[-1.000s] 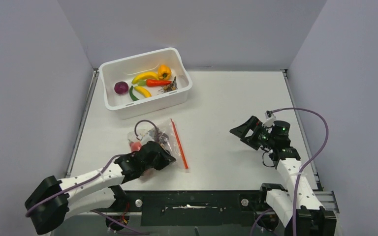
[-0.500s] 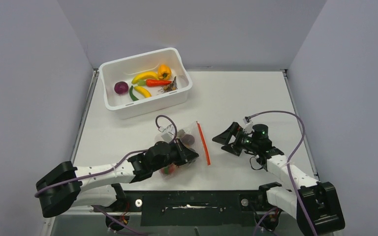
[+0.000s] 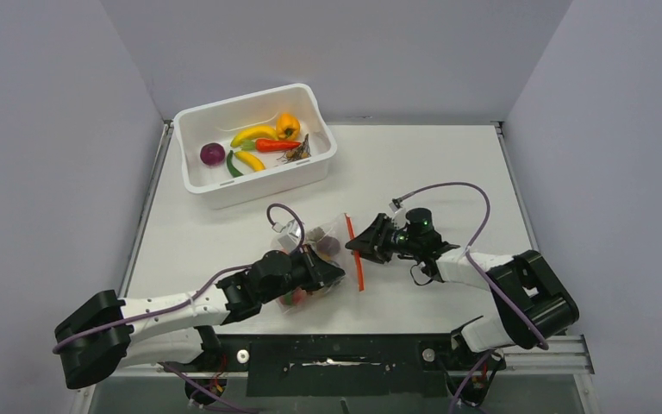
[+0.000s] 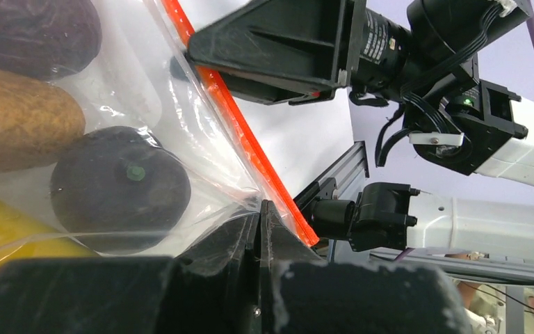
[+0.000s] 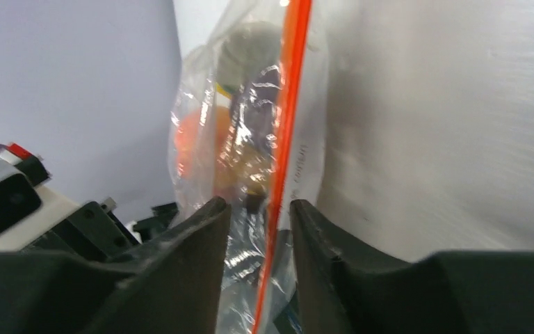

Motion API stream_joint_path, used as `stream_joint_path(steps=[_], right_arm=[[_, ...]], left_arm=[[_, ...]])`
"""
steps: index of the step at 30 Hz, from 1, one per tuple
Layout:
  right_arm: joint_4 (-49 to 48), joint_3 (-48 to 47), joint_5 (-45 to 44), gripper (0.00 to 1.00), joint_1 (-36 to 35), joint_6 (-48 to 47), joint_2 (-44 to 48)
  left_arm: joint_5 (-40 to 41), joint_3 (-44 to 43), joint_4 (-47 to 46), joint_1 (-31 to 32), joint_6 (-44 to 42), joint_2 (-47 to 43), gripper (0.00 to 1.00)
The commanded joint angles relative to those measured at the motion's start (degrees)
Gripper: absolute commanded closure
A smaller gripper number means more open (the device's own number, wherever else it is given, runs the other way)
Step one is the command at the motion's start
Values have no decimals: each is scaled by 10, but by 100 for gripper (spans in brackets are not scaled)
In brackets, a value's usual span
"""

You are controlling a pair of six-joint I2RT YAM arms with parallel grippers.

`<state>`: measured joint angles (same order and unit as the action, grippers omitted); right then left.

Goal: Open the zip-top bag and remove the fake food
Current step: Pick up the zipper food storage bag at the center of the board.

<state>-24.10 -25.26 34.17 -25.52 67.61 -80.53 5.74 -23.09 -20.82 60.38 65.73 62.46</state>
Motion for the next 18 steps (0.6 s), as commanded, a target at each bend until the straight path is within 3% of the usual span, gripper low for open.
stream_joint_path(steps=[1,2,4,6,9,12,18], right_arm=[[-125,-20,17,78,-13,39,-28],[-144,-16,22,89,-13,46,-32],[-151,-9,23,99,-13,47,-33],[-126,-7,15,100,-12,35,-24],[-51,-16,-11,100,-12,-8,4],[59,-41,-46,100,-12,-68,44],[243,-80,-135,100,-8,-151,127]], left_arm=[[-2,-4,-43,-2,-14,-18,100],[-1,-6,-35,-3,-16,-20,100],[7,-13,-6,-3,-23,-26,100],[19,-21,28,-5,-38,-38,96],[38,-38,87,-8,-65,-62,75],[11,-49,125,-27,-104,-90,63],[-101,-71,208,-172,-155,-148,43]])
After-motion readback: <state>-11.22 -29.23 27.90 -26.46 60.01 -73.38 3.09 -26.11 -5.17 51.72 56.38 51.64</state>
